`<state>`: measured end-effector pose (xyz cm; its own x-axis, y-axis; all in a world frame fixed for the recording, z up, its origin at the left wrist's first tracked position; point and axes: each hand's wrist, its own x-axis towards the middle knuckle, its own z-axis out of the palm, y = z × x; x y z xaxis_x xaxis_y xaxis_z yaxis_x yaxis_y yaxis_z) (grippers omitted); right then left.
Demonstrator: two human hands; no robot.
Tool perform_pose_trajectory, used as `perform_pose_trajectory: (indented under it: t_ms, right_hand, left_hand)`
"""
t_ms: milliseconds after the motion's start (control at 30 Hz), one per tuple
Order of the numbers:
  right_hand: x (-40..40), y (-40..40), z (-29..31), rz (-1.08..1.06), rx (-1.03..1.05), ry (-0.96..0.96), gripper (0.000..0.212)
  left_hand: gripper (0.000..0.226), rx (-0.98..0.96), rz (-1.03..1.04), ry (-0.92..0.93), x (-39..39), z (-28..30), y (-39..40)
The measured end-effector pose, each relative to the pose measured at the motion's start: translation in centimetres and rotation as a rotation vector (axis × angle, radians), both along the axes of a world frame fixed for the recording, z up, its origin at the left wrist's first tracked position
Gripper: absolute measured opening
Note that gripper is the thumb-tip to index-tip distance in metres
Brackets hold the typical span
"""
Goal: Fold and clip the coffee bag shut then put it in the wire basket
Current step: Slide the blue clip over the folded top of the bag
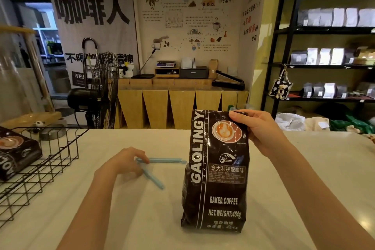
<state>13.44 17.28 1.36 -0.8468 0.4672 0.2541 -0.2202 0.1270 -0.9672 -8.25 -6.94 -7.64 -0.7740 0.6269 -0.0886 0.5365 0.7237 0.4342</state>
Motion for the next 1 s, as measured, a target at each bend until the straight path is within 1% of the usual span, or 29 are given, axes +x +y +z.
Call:
perform_pose_trajectory:
  t_ms: [200, 367, 433, 500, 567, 633, 667, 900, 967, 1000]
  right_hand:
    - [-0.3, 0.5, -0.3, 0.003, -0.012, -0.009, 0.008]
    - [-0.4, 0.6, -0.4, -0.003, -0.018, -0.017, 0.013]
    - [-0.4, 0.6, -0.4, -0.002, -0.025, -0.011, 0.012]
    - [-0.4, 0.6, -0.5, -0.006, -0.032, -0.01, 0.011]
    - [-0.4, 0.6, -0.5, -0.011, -0.035, -0.009, 0.012]
    - [-0.5, 0.7, -0.6, -0.021, -0.041, -0.009, 0.013]
    - [-0.5, 0.7, -0.6, -0.024, -0.042, -0.01, 0.014]
    - [-0.5, 0.5, -0.6, -0.028, -0.035, -0.019, 0.015]
    - [-0.4, 0.4, -0.4, -0.019, -0.023, -0.013, 0.013]
    - [-0.4, 0.3, -0.4, -0.012, -0.02, -0.007, 0.011]
  left_hand:
    - [0.021, 0.009, 0.028, 0.031, -0.6, -0.7, -0.3]
    - [0.015, 0.06, -0.049, 0.038, -0.2, 1.9, -1.1]
    - [0.014, 0.171, -0.087, -0.022, 0.2, 3.3, -1.5]
    - [0.018, 0.378, -0.098, -0.168, 1.0, 4.7, -2.0]
    - [0.036, 0.579, -0.136, -0.32, 1.8, 6.0, -2.4]
    - [0.056, 0.709, -0.191, -0.422, 2.4, 7.0, -2.6]
    - [0.058, 0.745, -0.221, -0.442, 2.7, 7.4, -2.6]
    - [0.047, 0.821, -0.392, -0.45, 5.8, 9.6, -0.4]
    - [0.04, 0.832, -0.403, -0.41, 7.0, 10.1, 0.8]
    - [0.033, 0.822, -0.407, -0.374, 7.6, 10.3, 1.4]
